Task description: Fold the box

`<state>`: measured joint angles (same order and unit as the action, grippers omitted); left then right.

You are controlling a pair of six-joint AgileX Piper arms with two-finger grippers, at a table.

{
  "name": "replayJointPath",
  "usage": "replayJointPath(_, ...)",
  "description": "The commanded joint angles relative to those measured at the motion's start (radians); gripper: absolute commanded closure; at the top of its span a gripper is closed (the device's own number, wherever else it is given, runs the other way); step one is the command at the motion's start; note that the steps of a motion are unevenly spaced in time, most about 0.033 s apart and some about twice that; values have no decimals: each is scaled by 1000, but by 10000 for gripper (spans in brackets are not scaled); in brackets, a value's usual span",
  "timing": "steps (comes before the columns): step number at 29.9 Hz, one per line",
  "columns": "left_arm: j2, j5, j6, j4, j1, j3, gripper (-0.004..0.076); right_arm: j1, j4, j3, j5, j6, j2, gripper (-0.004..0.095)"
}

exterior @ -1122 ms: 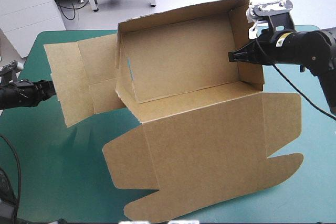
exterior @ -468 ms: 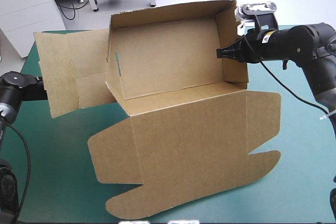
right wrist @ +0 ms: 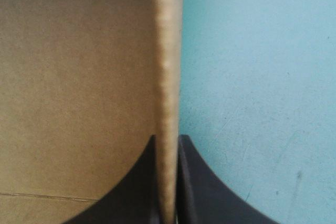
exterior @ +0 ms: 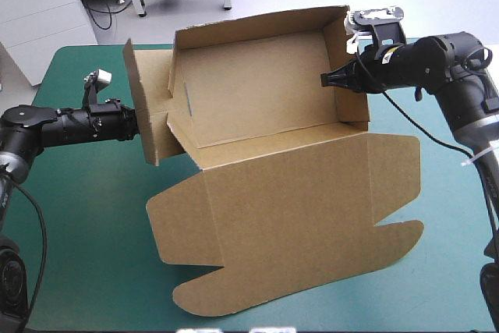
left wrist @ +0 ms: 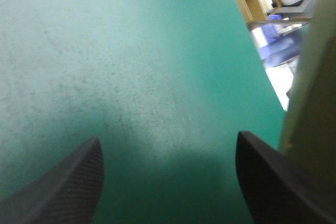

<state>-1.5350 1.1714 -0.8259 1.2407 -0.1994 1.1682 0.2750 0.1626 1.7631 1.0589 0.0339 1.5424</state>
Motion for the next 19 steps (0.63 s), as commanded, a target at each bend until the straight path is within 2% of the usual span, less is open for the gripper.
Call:
replayJointPath(1,42,78,-27,174,7,29,224,-5,9,31,-69,-12,-38,930)
replayJointPath(8,54,134,-34,206,34,53,224,-5,-83,31,-67,-56,-38,931)
replayJointPath(19,74,134,-34,216,121,125,224,-5,-163,31,-67,-96,-38,931)
